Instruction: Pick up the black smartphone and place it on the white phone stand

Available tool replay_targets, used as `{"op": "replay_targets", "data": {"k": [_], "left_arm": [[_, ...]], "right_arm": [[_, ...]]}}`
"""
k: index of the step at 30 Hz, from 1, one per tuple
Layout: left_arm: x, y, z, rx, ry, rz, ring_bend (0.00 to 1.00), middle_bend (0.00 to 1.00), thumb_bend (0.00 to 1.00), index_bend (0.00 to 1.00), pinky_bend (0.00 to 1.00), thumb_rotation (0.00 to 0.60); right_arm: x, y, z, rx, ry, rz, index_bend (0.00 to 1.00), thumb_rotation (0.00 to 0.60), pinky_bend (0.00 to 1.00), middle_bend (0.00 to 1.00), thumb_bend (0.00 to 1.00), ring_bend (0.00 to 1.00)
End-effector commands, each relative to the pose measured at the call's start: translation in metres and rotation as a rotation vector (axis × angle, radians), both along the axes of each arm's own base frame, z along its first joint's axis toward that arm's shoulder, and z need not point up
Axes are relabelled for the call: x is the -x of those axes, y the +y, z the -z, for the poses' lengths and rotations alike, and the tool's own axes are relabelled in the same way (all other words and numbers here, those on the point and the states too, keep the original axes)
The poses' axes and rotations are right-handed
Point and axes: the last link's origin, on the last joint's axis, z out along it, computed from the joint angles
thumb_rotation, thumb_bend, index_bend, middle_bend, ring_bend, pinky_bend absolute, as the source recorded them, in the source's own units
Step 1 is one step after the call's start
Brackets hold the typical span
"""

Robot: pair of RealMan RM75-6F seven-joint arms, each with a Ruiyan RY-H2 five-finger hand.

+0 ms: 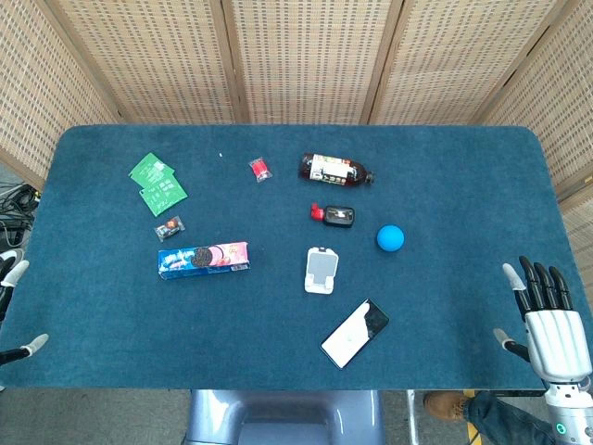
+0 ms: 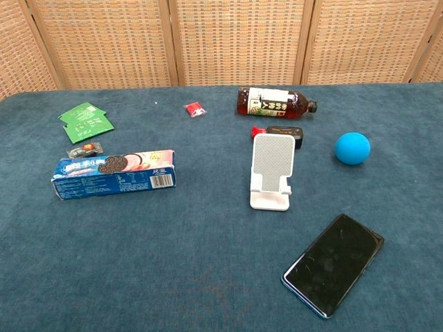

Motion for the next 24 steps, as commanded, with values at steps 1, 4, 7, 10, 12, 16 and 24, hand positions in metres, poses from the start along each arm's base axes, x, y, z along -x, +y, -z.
{"op": "replay_targets", "data": {"k": [1, 4, 7, 10, 12, 16, 24], "left_arm": [[0.000, 0.000, 0.001, 0.003, 0.001, 0.001, 0.00, 0.00, 0.00, 0.00, 0.00, 0.600], [0.000, 0.000, 0.001, 0.002, 0.001, 0.002, 0.00, 0.00, 0.00, 0.00, 0.00, 0.600], [0.001, 0.001, 0.000, -0.003, 0.000, -0.001, 0.00, 0.00, 0.00, 0.00, 0.00, 0.600], [0.002, 0.003, 0.000, -0.005, -0.002, -0.007, 0.00, 0.00, 0.00, 0.00, 0.00, 0.600], [0.002, 0.005, 0.002, 0.000, -0.001, -0.005, 0.00, 0.00, 0.00, 0.00, 0.00, 0.600], [0.005, 0.011, 0.008, 0.021, 0.010, -0.016, 0.00, 0.00, 0.00, 0.00, 0.00, 0.600], [0.007, 0.019, 0.011, 0.025, 0.019, -0.052, 0.00, 0.00, 0.00, 0.00, 0.00, 0.600]], "right_arm": [[-0.001, 0.000, 0.001, -0.007, -0.007, -0.004, 0.00, 0.600, 0.00, 0.00, 0.00, 0.00], [-0.001, 0.001, 0.004, -0.023, -0.003, -0.010, 0.00, 0.600, 0.00, 0.00, 0.00, 0.00], [-0.001, -0.001, 0.009, -0.052, 0.015, -0.019, 0.00, 0.600, 0.00, 0.00, 0.00, 0.00], [-0.003, -0.006, 0.019, -0.119, 0.058, -0.056, 0.00, 0.600, 0.00, 0.00, 0.00, 0.00], [-0.008, -0.011, 0.028, -0.204, 0.105, -0.112, 0.00, 0.600, 0.00, 0.00, 0.00, 0.00], [-0.028, -0.031, 0.067, -0.516, 0.276, -0.357, 0.00, 0.600, 0.00, 0.00, 0.00, 0.00], [-0.054, -0.058, 0.094, -0.682, 0.332, -0.450, 0.08, 0.600, 0.09, 0.09, 0.00, 0.08]]}}
